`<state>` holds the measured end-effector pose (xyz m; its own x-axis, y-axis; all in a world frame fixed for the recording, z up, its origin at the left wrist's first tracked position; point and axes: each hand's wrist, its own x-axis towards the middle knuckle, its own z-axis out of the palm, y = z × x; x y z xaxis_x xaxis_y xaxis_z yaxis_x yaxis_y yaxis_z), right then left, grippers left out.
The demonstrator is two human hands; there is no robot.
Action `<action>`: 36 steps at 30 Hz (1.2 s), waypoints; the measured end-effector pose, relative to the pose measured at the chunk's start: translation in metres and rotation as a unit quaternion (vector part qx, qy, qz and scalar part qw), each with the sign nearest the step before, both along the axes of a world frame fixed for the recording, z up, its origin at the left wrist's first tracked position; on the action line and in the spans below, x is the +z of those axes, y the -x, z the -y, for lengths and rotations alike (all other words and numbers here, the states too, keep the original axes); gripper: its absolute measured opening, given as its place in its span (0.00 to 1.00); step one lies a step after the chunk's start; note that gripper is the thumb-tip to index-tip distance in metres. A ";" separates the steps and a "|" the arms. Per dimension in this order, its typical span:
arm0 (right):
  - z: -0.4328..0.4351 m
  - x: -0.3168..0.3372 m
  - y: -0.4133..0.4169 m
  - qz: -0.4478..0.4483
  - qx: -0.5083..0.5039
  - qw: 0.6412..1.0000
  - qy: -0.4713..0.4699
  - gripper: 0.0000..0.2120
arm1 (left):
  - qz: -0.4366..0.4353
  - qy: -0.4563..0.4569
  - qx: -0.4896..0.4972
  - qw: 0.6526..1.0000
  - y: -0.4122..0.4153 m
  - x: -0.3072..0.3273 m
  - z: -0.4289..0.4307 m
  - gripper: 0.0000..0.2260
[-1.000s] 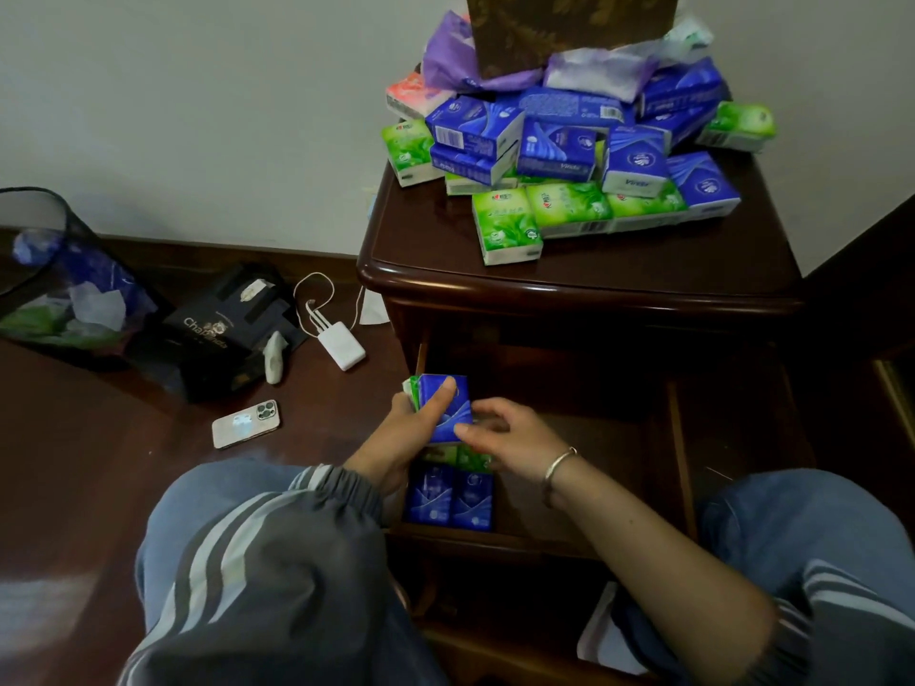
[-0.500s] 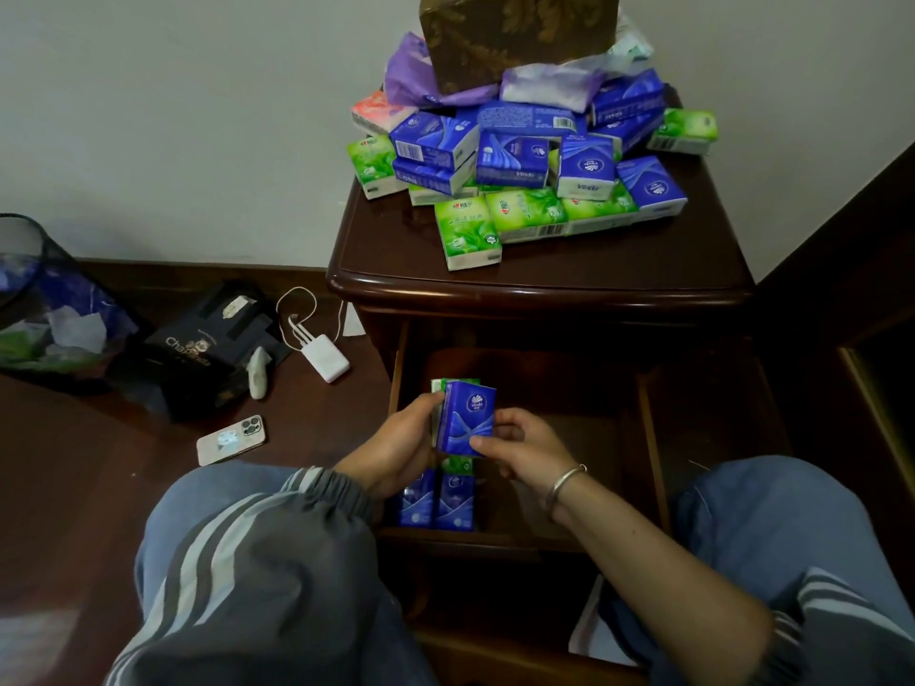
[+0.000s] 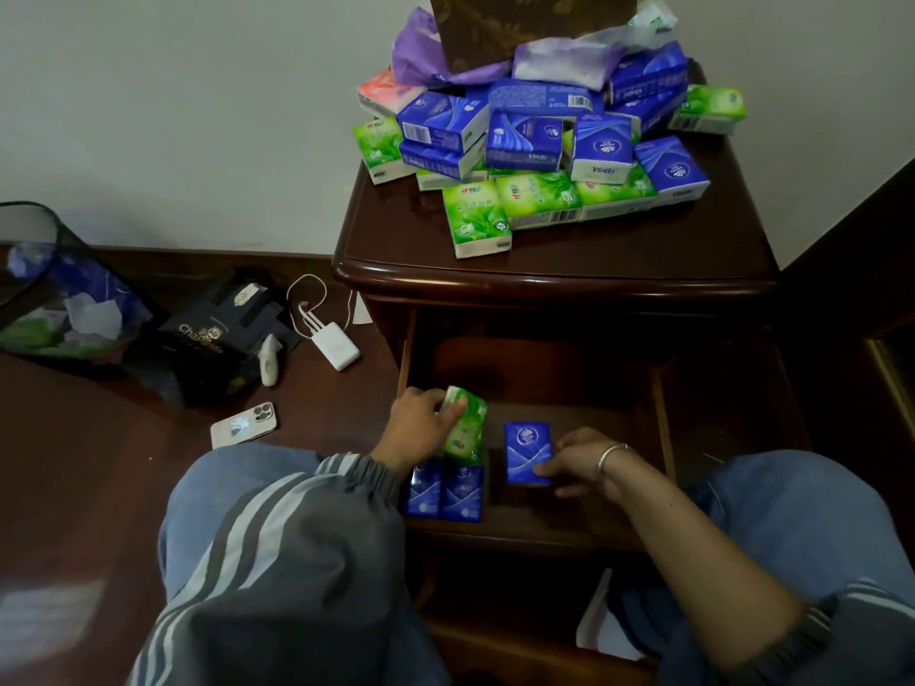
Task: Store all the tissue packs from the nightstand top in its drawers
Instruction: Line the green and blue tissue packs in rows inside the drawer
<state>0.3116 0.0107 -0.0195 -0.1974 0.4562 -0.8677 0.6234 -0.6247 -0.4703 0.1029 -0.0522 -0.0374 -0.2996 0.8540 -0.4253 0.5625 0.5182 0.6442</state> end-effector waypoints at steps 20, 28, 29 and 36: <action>0.019 -0.046 0.011 0.006 0.076 0.997 0.017 0.06 | -0.363 -0.005 -0.224 0.904 -0.012 -0.056 -0.005 0.17; 0.044 -0.067 0.037 0.040 0.189 0.979 -0.062 0.06 | -0.324 0.030 -0.225 0.918 -0.009 -0.055 -0.011 0.18; 0.044 -0.068 0.038 0.043 0.213 0.973 -0.078 0.09 | -0.321 0.035 -0.227 0.919 -0.008 -0.055 -0.012 0.18; 0.042 -0.069 0.039 0.047 0.217 0.968 -0.113 0.18 | -0.263 0.043 -0.231 0.936 -0.002 -0.051 -0.019 0.18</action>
<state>0.2730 -0.0317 -0.0884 -0.3379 0.5281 -0.7790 0.8513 -0.1815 -0.4923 0.1050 -0.0329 -0.0882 -0.0939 0.9134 -0.3960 0.9668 0.1786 0.1826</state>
